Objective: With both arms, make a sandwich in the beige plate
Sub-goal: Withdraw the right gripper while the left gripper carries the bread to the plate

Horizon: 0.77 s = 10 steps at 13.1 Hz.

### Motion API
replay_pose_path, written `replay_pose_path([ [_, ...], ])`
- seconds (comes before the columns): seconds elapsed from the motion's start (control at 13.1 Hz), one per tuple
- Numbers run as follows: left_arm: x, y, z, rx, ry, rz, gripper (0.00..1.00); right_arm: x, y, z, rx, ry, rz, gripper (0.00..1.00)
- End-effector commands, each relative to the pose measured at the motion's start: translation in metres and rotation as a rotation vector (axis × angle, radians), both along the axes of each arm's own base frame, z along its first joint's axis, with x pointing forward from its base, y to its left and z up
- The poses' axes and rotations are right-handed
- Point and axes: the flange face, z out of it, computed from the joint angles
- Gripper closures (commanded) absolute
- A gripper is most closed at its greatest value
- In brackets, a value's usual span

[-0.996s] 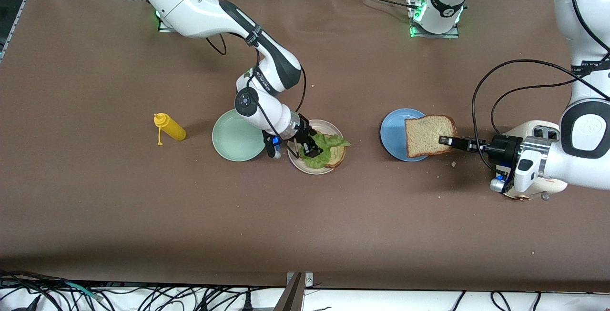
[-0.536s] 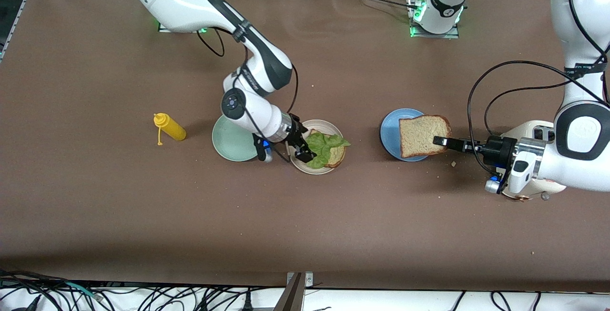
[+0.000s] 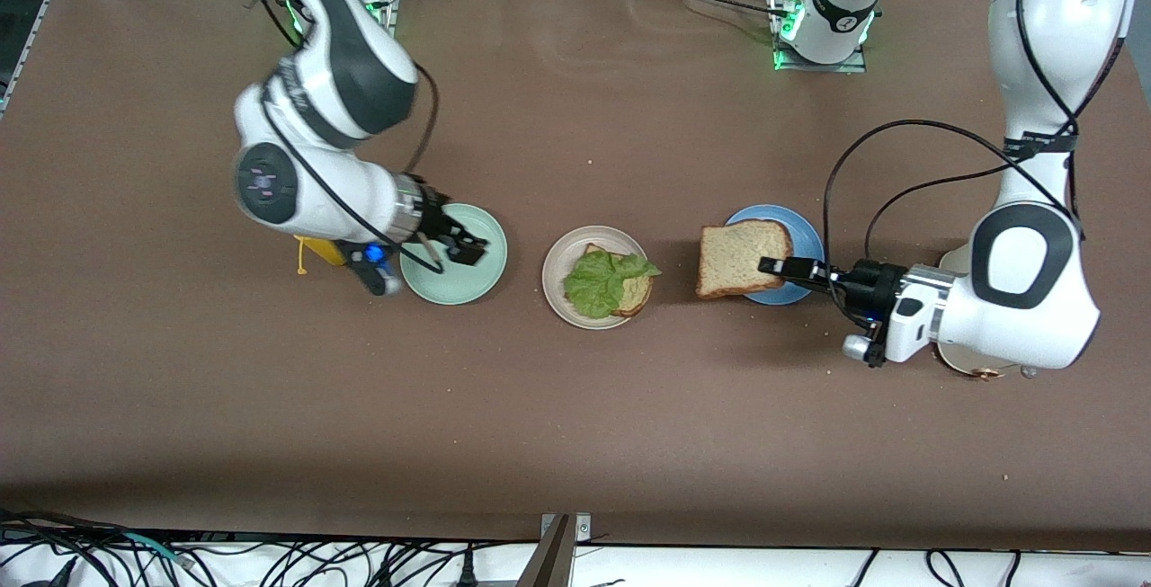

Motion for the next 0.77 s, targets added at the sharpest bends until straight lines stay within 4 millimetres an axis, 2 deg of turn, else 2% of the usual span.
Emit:
replay_pose_path([
  [0.0,0.0,-0.035,0.002,-0.019,-0.032,0.0,1.0,-0.004,-0.073,0.034,-0.067,-0.027,0.166,0.0],
  [0.23,-0.004,-0.061,0.001,-0.014,-0.045,-0.015,1.0,0.009,-0.171,0.052,-0.029,-0.08,0.405,0.0],
  [0.31,-0.007,-0.078,-0.002,-0.009,-0.049,-0.026,1.0,0.012,-0.198,0.055,-0.02,-0.095,0.445,0.0],
  [0.46,-0.015,-0.111,-0.014,-0.024,-0.025,0.023,1.0,0.012,-0.241,0.063,-0.092,-0.126,0.602,0.01],
  [0.54,-0.017,-0.121,-0.018,-0.017,-0.019,0.031,1.0,0.012,-0.256,0.064,-0.105,-0.153,0.642,0.01],
  [0.61,-0.022,-0.133,-0.022,-0.011,-0.02,0.025,1.0,0.008,-0.27,0.062,-0.108,-0.188,0.661,0.01],
  [0.69,-0.027,-0.144,-0.031,0.001,-0.021,0.029,1.0,0.005,-0.274,0.061,-0.124,-0.243,0.71,0.01],
])
